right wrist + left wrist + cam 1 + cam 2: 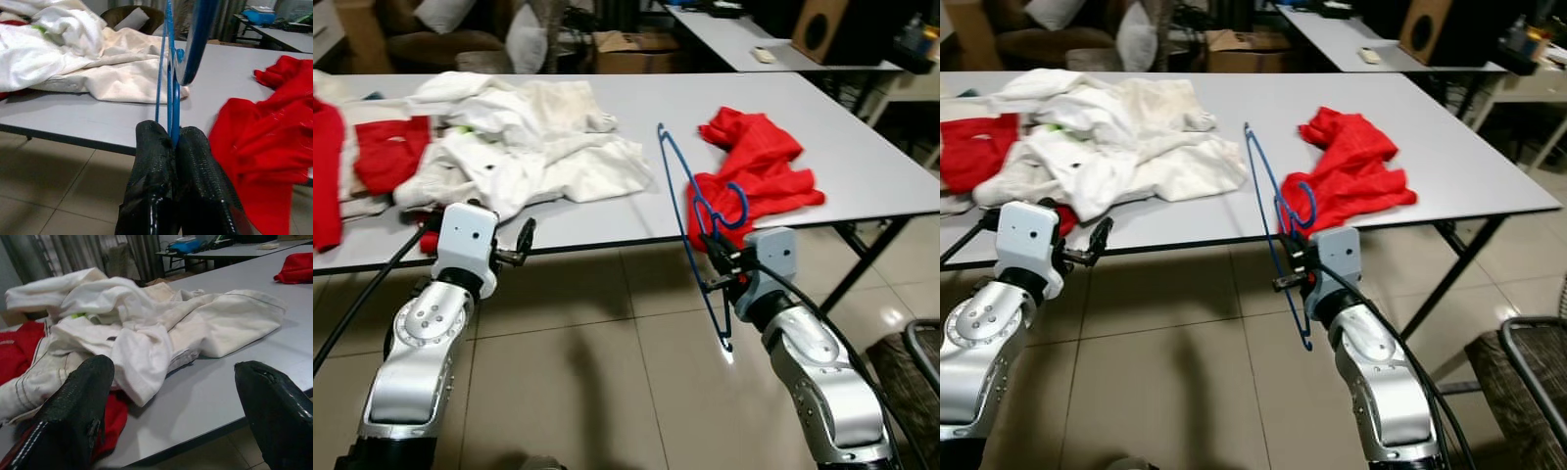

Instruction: Hang hanger

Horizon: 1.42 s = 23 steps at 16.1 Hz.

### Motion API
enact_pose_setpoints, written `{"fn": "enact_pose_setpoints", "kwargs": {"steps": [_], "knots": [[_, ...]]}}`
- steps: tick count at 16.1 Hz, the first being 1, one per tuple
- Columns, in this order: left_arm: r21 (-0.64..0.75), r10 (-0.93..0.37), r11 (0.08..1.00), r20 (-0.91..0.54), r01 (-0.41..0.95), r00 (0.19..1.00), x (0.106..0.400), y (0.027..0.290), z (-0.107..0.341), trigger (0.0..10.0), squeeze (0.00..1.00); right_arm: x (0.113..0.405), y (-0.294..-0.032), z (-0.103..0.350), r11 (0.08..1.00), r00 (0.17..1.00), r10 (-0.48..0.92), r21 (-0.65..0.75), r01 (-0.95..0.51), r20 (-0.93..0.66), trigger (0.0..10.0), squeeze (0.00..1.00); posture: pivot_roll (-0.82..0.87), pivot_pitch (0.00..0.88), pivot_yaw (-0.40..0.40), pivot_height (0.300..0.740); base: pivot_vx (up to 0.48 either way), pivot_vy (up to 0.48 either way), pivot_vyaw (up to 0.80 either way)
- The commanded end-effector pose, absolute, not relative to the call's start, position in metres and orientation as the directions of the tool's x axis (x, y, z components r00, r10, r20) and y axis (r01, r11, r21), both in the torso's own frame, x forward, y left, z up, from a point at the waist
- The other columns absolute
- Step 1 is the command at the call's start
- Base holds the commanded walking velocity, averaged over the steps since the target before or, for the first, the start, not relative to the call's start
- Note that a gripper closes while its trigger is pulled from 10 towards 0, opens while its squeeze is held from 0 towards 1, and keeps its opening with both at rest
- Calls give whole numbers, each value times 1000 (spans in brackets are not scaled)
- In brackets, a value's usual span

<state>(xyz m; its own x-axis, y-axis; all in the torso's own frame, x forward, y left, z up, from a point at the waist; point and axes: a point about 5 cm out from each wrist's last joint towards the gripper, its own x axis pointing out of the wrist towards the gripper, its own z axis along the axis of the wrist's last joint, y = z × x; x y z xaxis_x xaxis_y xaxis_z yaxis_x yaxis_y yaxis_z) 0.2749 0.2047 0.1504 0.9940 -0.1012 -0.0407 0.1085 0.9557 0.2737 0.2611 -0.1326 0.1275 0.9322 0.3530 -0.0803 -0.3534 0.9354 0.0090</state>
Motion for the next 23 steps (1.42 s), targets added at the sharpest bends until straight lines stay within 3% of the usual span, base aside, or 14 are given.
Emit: {"fn": "enact_pose_setpoints", "kwargs": {"steps": [1,4,16,19,23], "knots": [[243,-121,962,-22,123,992,277,201,151,10000,0,262,-135,136,934,934,354,-34,-355,-44,10000,0,-12,0,-58,740,0,0,0],[238,-131,962,-24,133,991,277,199,151,10000,0,263,-132,137,928,928,369,-42,-371,-46,10000,0,-11,0,-60,740,0,0,0],[233,-140,962,-23,142,990,280,198,150,10000,0,262,-134,134,919,923,378,-91,-383,-69,10000,0,-17,0,-54,740,301,0,0],[238,-146,960,-25,147,989,280,198,149,10000,0,260,-130,131,909,915,395,-114,-402,-77,10000,0,-16,0,-55,740,306,0,800],[239,-153,959,-27,155,988,279,197,147,10000,0,259,-132,131,915,917,393,-75,-398,-67,10000,0,-17,0,-58,740,298,0,0]]}}
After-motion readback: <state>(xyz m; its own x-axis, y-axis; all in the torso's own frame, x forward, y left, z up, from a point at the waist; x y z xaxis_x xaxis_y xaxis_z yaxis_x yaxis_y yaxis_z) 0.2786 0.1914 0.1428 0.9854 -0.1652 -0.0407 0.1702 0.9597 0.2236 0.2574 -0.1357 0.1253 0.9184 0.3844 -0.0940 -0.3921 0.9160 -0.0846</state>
